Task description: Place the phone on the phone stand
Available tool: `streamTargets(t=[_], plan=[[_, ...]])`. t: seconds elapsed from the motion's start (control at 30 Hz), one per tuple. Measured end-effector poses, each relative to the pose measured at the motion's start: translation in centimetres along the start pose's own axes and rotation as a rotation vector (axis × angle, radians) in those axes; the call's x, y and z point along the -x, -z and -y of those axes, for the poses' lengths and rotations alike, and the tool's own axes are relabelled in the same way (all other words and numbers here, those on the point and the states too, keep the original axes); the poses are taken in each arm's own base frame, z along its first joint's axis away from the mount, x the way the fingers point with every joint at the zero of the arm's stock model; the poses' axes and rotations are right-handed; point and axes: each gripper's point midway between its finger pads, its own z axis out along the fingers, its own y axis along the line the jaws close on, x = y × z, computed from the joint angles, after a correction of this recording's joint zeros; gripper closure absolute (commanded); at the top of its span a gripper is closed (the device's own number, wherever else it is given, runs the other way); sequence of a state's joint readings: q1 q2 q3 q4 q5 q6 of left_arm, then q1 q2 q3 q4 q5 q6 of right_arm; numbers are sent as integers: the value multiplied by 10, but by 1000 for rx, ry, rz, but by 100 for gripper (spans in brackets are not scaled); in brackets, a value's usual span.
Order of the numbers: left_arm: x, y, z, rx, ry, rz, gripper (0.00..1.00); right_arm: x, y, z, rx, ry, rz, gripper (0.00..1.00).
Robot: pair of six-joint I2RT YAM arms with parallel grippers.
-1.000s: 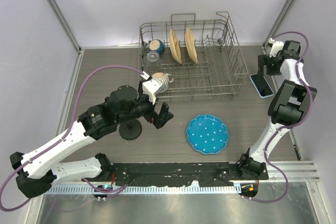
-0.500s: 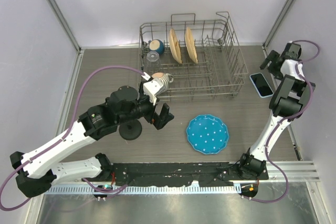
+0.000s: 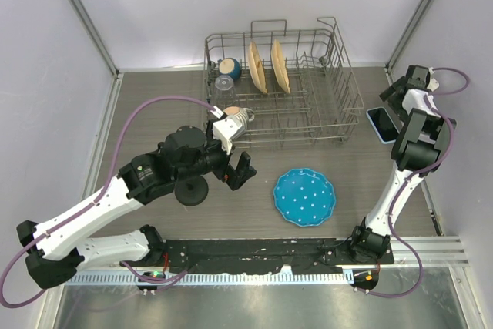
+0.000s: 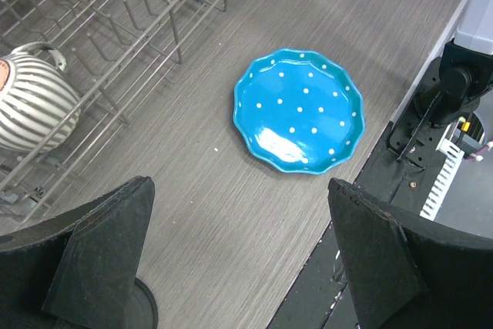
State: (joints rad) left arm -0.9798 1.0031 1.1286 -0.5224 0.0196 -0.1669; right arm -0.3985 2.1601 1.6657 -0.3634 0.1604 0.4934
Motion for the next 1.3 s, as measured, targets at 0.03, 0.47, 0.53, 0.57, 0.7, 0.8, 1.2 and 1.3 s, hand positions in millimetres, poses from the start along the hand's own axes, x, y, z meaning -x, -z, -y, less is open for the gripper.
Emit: streamTargets(t=[0.03, 0.47, 0.53, 0.57, 0.7, 0.8, 1.2, 1.3], plan=[[0, 0, 0, 0, 0, -1, 0, 1, 1, -1, -4, -8, 3, 11], [-1, -2, 0, 0, 0, -6, 0, -2, 4, -7, -20, -53, -1, 10], [-2, -2, 0, 0, 0, -7, 0, -2, 4, -7, -22, -52, -1, 10], [-2, -2, 0, 0, 0, -8, 0, -3, 4, -7, -25, -51, 0, 10], [-2, -2, 0, 0, 0, -8, 0, -5, 4, -5, -39, -45, 0, 10], [-2, -2, 0, 0, 0, -10, 0, -13, 2, 0, -52, -39, -15, 10], [-4, -4, 0, 1, 0, -20, 0, -40, 8, 11, -79, -70, -51, 10], [-5, -4, 0, 1, 0, -22, 0, -45, 16, 9, -59, -95, -63, 9]])
